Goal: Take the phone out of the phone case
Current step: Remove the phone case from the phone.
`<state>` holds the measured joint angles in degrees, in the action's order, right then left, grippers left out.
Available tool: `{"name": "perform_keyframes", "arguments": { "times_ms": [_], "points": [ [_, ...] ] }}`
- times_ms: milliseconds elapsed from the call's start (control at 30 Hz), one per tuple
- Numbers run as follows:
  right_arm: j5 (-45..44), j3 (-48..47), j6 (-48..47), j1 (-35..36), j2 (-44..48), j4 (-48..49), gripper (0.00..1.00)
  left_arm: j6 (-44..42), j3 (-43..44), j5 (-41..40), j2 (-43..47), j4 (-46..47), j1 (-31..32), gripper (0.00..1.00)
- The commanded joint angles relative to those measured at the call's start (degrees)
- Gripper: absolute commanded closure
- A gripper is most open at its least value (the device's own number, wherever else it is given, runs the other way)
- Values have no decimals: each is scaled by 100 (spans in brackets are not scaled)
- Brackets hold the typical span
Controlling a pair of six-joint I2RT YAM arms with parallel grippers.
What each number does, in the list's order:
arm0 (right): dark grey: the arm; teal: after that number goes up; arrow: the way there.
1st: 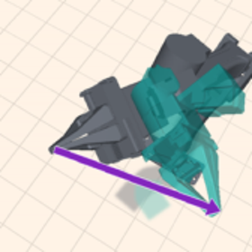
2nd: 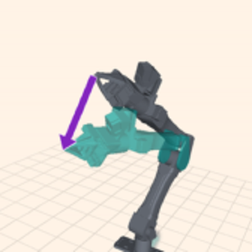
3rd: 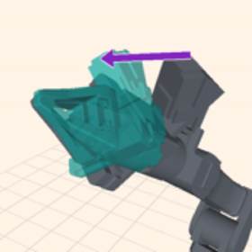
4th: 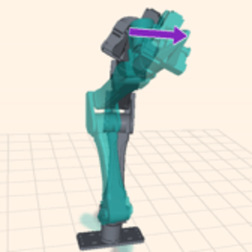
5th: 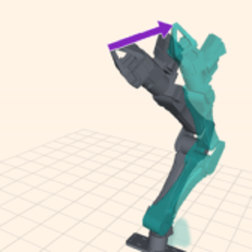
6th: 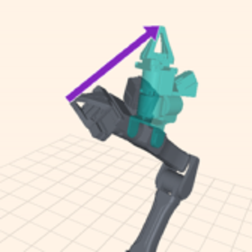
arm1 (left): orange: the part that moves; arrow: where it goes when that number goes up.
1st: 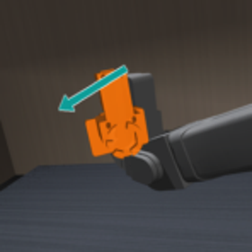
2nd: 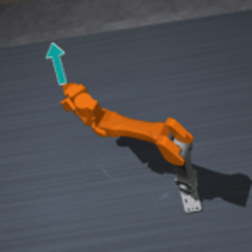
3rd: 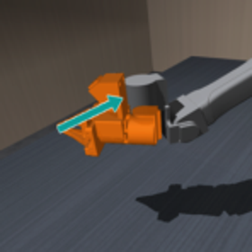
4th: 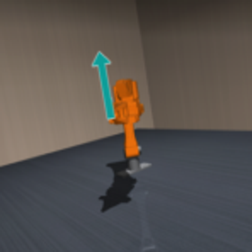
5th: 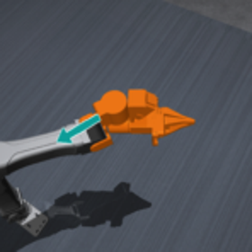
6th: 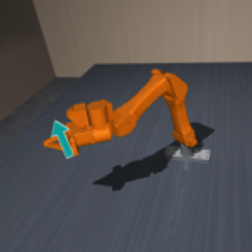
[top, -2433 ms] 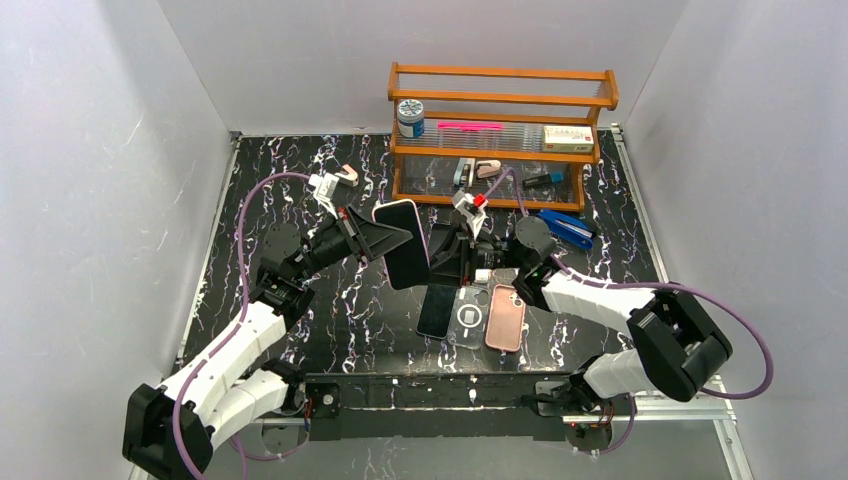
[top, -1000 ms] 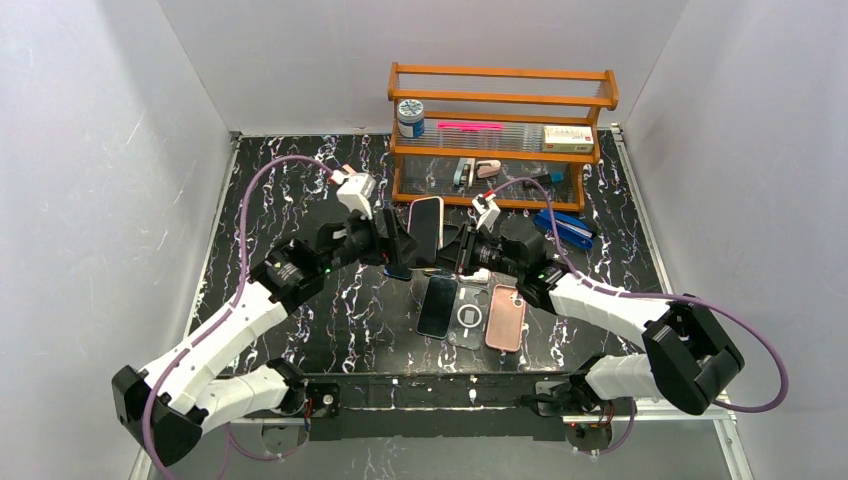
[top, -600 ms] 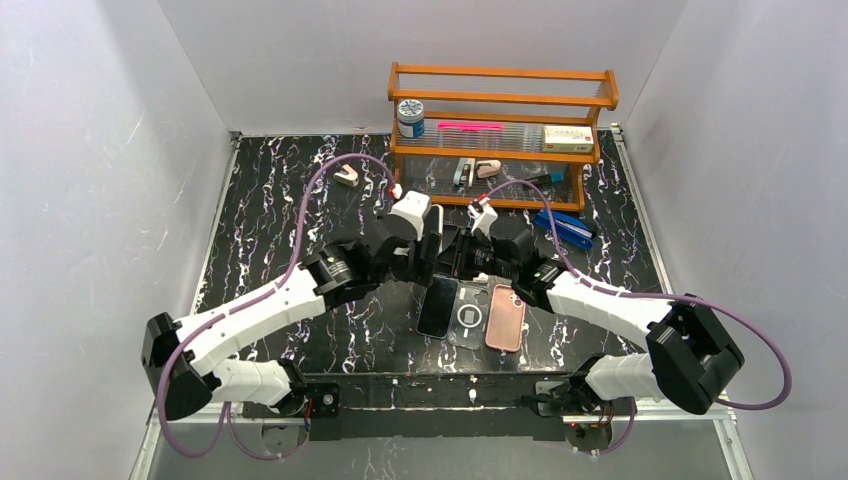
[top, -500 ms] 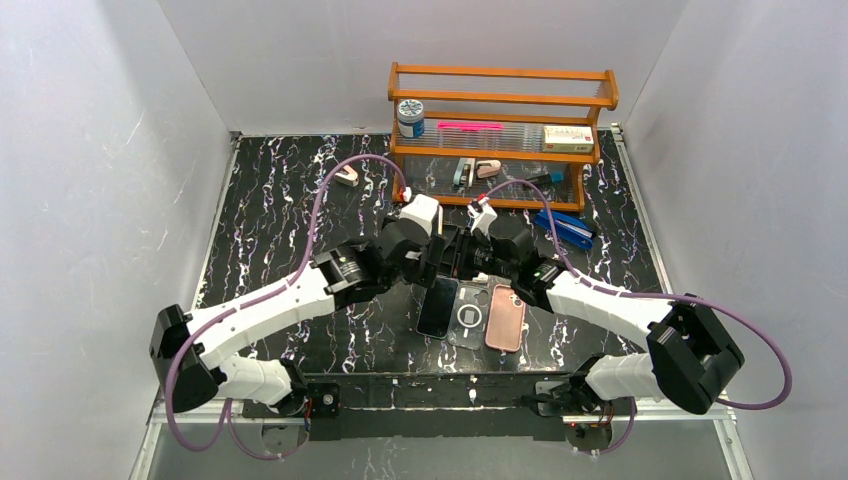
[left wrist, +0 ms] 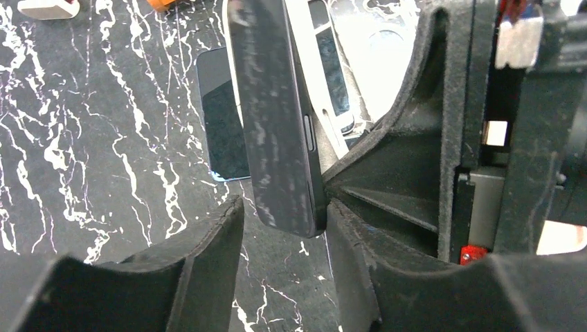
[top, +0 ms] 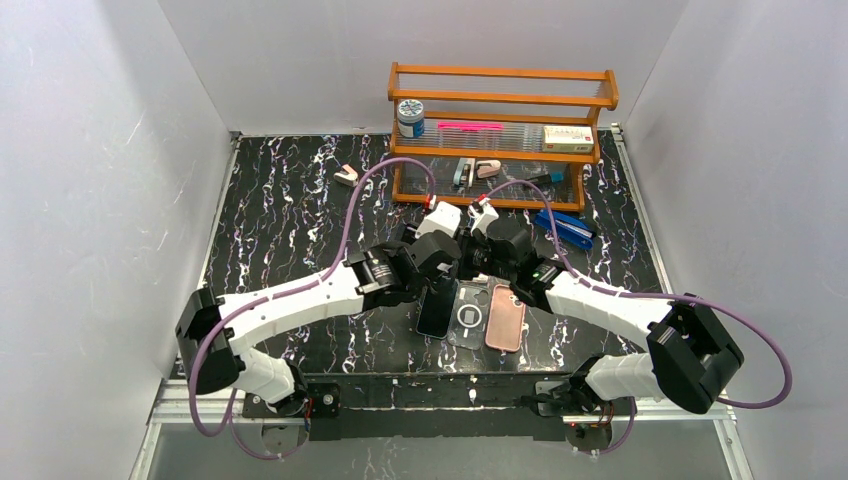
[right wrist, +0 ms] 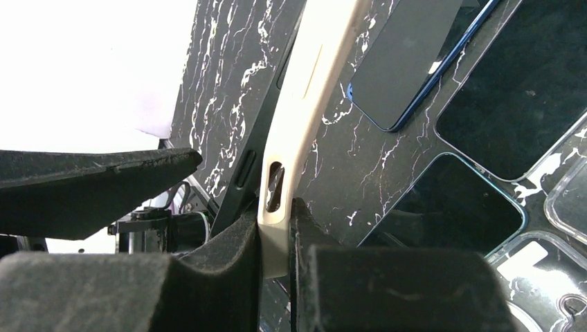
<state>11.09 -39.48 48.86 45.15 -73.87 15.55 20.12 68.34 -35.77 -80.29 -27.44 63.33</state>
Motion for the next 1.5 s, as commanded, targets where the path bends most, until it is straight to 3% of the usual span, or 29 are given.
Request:
{"name": "perform_keyframes", "arguments": {
  "times_ms": [0,100,367,733,1100,1300,1467],
  "points": [
    [94,-306,6,80,310,652,99,113,183,-1278,-244,-726,-11,59],
    [114,-273,71,114,320,772,99,152,243,-1339,-387,-747,8,65],
    [49,-208,259,272,379,998,99,140,285,-1507,-815,-461,13,68],
    [-529,-71,518,293,480,1114,99,114,-39,-1054,-980,10,73,100],
    [-1906,-417,281,144,81,564,99,594,-53,-913,-361,-481,759,100],
    [-1921,-759,53,-385,-369,371,99,958,29,-938,-19,-1240,916,100],
    [-1435,-685,-466,-1042,-186,-95,99,1218,-90,-923,260,-1867,918,100]
  ]
}}
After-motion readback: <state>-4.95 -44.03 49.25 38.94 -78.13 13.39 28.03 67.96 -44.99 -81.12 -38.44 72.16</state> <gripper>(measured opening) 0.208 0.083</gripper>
